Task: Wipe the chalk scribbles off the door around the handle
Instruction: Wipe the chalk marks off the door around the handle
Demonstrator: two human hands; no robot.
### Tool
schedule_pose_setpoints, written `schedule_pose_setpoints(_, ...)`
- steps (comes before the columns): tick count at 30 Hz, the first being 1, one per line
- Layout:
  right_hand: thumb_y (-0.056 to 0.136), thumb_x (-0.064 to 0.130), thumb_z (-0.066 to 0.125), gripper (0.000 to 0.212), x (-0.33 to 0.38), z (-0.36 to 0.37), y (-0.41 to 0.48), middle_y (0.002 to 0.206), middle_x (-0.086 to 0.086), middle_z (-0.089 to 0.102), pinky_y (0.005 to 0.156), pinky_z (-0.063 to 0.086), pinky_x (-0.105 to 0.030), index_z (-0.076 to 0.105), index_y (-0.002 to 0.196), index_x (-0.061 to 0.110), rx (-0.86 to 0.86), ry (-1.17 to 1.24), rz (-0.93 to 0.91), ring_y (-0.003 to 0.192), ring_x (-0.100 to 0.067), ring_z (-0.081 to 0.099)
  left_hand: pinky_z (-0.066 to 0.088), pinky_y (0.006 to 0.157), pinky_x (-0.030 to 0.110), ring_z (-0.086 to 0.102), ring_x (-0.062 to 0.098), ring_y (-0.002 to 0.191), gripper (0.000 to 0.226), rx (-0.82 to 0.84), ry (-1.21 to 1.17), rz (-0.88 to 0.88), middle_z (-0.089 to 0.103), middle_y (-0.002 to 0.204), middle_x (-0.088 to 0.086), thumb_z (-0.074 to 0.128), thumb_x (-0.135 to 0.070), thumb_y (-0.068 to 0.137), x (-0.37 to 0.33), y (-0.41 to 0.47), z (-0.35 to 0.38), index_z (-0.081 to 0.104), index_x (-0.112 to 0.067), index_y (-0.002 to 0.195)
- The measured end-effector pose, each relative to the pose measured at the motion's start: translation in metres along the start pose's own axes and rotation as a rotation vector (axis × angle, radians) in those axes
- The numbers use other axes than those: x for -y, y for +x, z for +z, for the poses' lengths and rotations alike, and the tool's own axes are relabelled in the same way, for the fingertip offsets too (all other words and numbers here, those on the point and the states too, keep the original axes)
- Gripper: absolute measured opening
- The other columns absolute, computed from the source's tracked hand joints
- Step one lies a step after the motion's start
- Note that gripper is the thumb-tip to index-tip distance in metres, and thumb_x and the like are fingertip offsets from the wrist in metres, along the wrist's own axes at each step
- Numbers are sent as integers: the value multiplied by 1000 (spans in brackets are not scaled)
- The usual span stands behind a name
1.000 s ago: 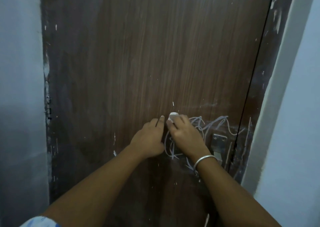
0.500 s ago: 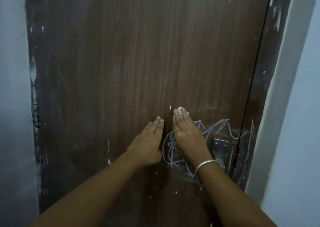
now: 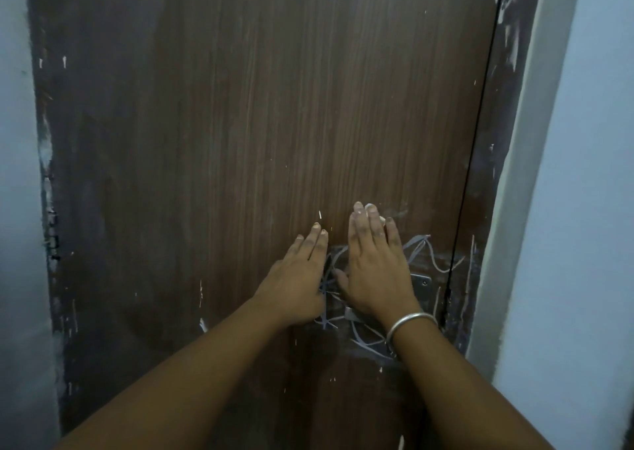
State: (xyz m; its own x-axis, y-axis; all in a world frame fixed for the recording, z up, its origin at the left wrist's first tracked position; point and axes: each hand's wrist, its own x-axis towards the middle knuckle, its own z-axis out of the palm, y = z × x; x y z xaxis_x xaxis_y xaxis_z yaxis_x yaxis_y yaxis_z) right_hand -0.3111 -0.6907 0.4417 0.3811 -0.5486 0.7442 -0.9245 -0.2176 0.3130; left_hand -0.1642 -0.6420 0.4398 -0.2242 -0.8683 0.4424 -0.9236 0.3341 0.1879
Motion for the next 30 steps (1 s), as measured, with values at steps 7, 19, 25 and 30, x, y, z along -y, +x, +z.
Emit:
schedule_pose_setpoints(7,80,62,41,100,-23,-2,-14,154,-20,-8,114,-4,-48,-4,145,1,-36,103,199,141,-33,-14,12,116,43,-11,21,145,100,22,29,8,-19,157,-1,62,-21,84,-11,2,-3,-16,-18,147)
schedule_pose_setpoints(19,81,71,32,102,-38,0,-37,151,-17,-21,114,-8,-46,-13,144,4,-7,132,283,139,-31,-21,14,115,44,-13,21,144,103,34,138,93,-22,156,-2,62,-16,81,-41,0,-6,-16,-19,147)
schedule_pose_setpoints(25,85,68,26,95,-56,-10,-40,153,-17,-17,112,-11,-43,-13,145,5,-11,115,404,140,-31,-19,7,115,39,-12,20,144,101,45,88,116,-20,157,-1,60,-13,80,-57,-3,0,-16,-19,146)
schedule_pose_setpoints(30,90,20,47,78,-52,-15,-54,152,-23,-14,114,15,-43,-5,143,-3,99,156,425,139,-37,-15,-1,110,29,-9,17,144,95,44,88,166,-11,158,2,57,-11,82,-64,-10,9,-10,-18,148)
